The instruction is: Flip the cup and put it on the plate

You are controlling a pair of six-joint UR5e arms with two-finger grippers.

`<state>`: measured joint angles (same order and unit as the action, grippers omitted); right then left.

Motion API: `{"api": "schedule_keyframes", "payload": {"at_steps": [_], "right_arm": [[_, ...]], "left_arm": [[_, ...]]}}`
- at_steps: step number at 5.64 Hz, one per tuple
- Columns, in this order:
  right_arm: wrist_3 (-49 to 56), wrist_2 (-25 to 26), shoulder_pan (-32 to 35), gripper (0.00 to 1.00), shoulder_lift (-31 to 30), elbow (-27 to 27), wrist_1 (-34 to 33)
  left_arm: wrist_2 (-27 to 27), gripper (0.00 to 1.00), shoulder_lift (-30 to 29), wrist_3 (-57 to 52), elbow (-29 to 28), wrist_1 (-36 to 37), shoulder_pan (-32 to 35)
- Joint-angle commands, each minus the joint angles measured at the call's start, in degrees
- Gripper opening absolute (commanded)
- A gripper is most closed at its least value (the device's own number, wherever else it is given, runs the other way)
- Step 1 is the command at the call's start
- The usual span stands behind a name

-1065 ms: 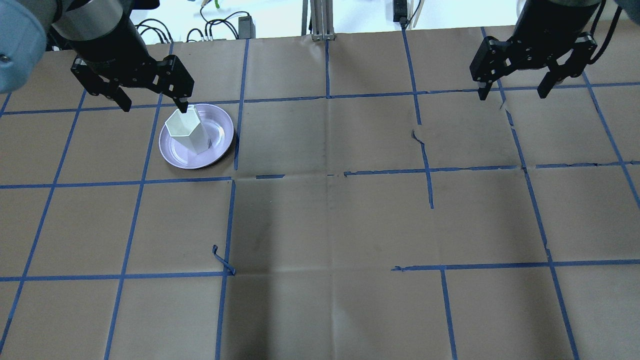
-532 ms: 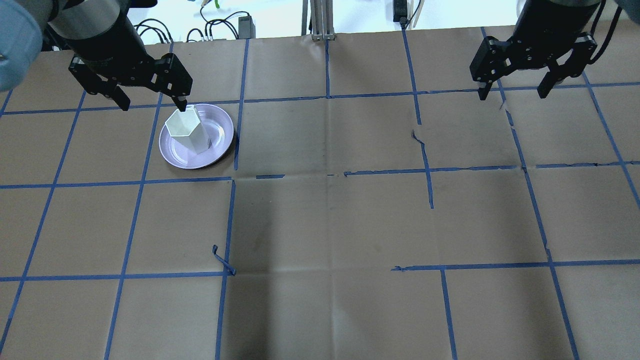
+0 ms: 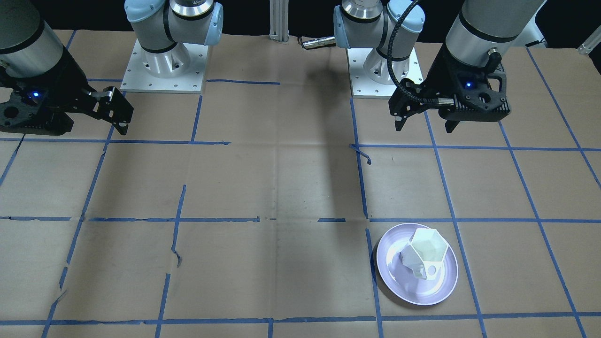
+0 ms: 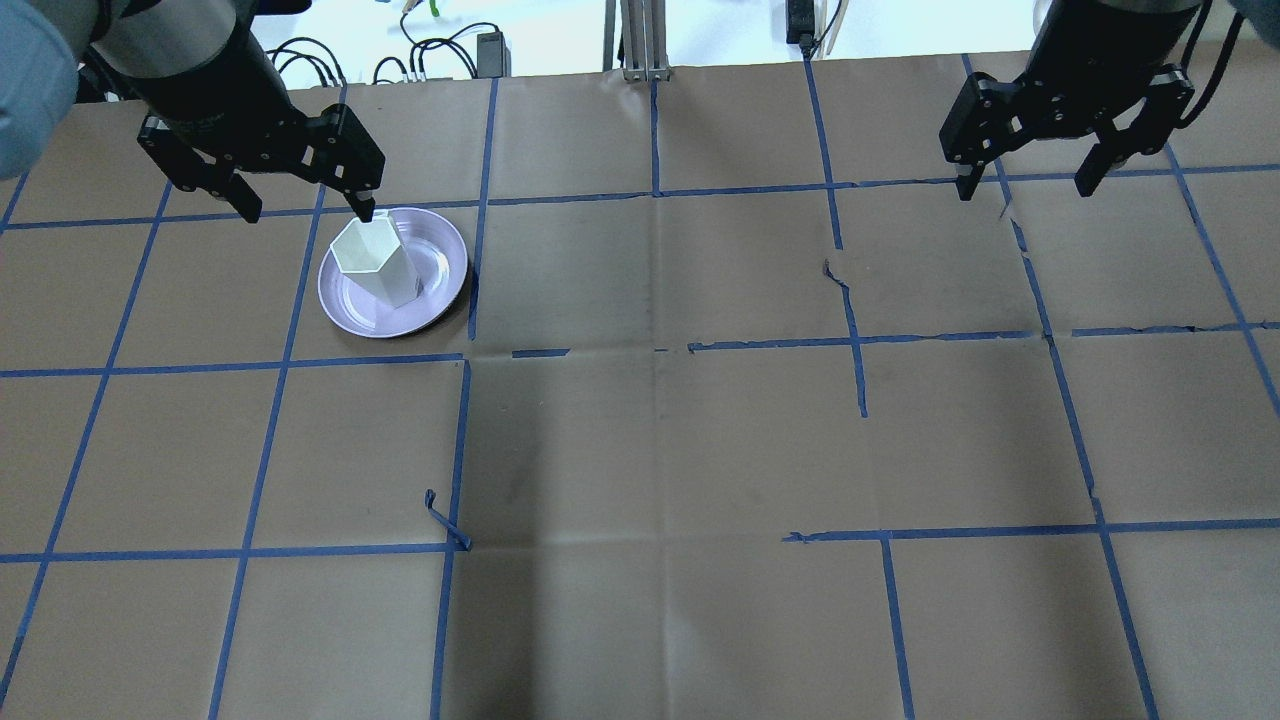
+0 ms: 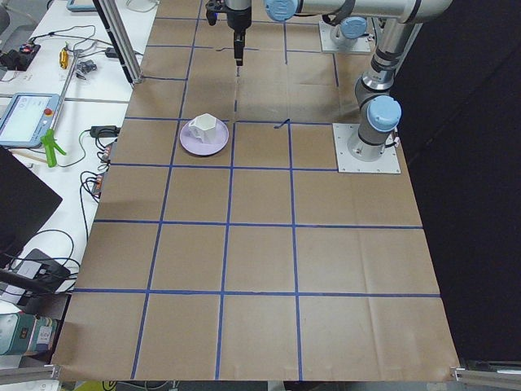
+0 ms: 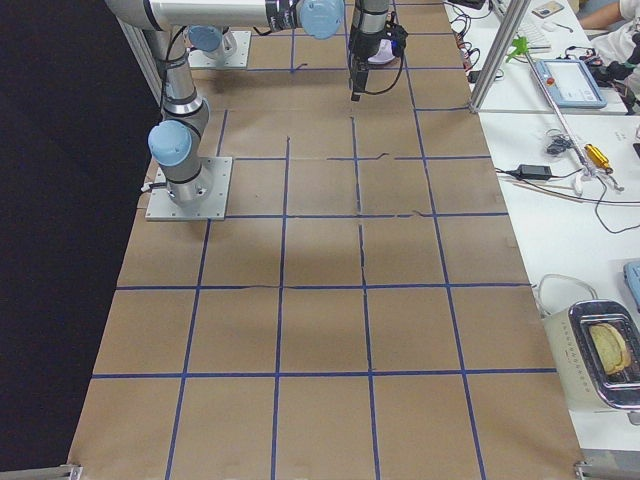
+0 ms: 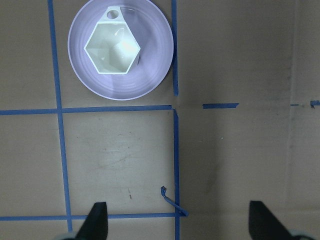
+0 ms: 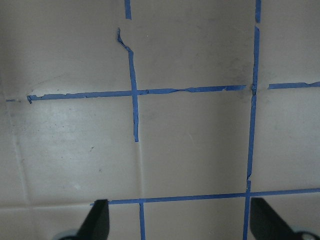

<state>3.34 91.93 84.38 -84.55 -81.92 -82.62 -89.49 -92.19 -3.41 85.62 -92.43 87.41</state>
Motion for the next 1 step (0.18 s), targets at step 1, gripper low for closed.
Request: {"api": "schedule_keyframes", "payload": {"at_steps": [1], "right_arm": [[0.00, 0.00, 0.00, 1.00, 0.00, 0.00, 0.00]], "left_arm": [[0.72, 0.99, -0.01, 1.04, 0.34, -0.11, -0.30]]}}
